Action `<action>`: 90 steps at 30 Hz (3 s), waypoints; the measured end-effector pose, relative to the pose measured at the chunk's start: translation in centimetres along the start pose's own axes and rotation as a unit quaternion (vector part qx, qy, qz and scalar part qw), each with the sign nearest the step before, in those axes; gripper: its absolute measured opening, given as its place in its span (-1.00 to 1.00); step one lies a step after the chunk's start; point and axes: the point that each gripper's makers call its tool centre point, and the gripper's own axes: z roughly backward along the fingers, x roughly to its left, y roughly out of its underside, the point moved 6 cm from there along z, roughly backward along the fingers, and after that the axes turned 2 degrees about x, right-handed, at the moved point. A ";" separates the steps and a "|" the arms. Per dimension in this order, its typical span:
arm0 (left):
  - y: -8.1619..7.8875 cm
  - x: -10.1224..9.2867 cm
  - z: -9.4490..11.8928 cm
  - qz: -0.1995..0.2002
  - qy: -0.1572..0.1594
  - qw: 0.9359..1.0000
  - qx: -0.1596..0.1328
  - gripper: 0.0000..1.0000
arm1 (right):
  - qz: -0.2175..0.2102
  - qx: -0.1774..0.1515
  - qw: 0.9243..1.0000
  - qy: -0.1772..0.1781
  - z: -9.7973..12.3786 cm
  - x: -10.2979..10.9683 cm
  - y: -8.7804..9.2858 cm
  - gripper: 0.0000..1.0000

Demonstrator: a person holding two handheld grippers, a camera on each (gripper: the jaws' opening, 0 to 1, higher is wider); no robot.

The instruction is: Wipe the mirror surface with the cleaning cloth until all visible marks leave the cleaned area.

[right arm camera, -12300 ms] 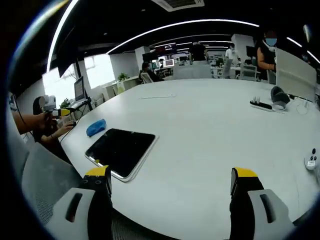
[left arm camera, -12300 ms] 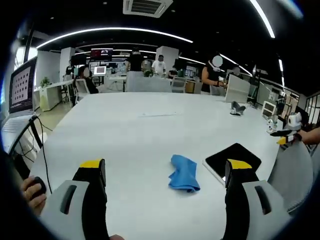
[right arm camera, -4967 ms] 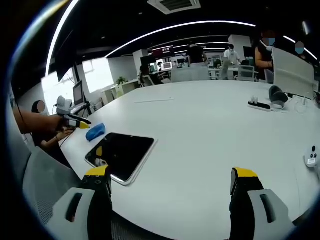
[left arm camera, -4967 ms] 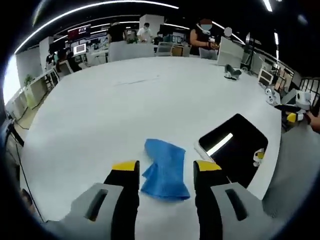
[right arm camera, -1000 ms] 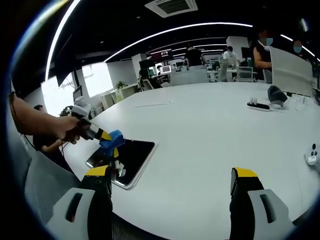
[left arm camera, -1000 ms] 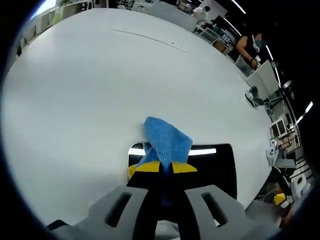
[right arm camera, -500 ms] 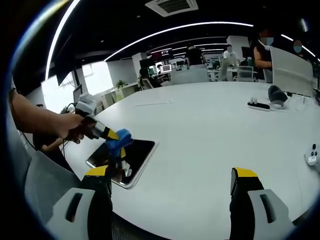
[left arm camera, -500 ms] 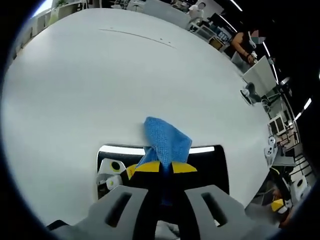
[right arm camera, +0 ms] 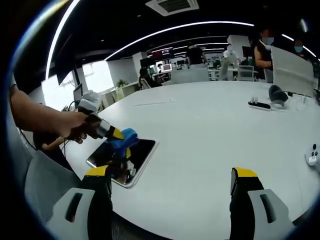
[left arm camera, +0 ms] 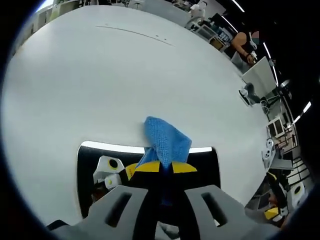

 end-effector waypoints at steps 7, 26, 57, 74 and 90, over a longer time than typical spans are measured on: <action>-0.1 -0.6 -0.4 0.011 0.004 1.000 0.002 -0.94 | 0.000 0.001 1.000 0.001 0.0 0.0 0.0 0.97; -0.2 -4.4 -2.6 -0.024 0.012 1.000 0.015 -0.94 | -0.003 0.004 1.000 0.000 -0.1 0.0 0.1 0.97; 0.2 -7.7 -4.3 -0.043 0.034 0.998 0.035 -0.94 | -0.006 0.006 1.000 0.004 0.0 -0.2 0.1 0.97; 0.3 -7.8 -4.2 -0.044 0.037 0.998 0.035 -0.94 | -0.006 0.003 1.000 0.003 -0.1 -0.2 0.0 0.97; 1.3 -7.5 -3.6 -0.036 0.043 0.998 0.036 -0.94 | -0.005 0.001 1.000 0.003 0.0 -0.2 0.0 0.97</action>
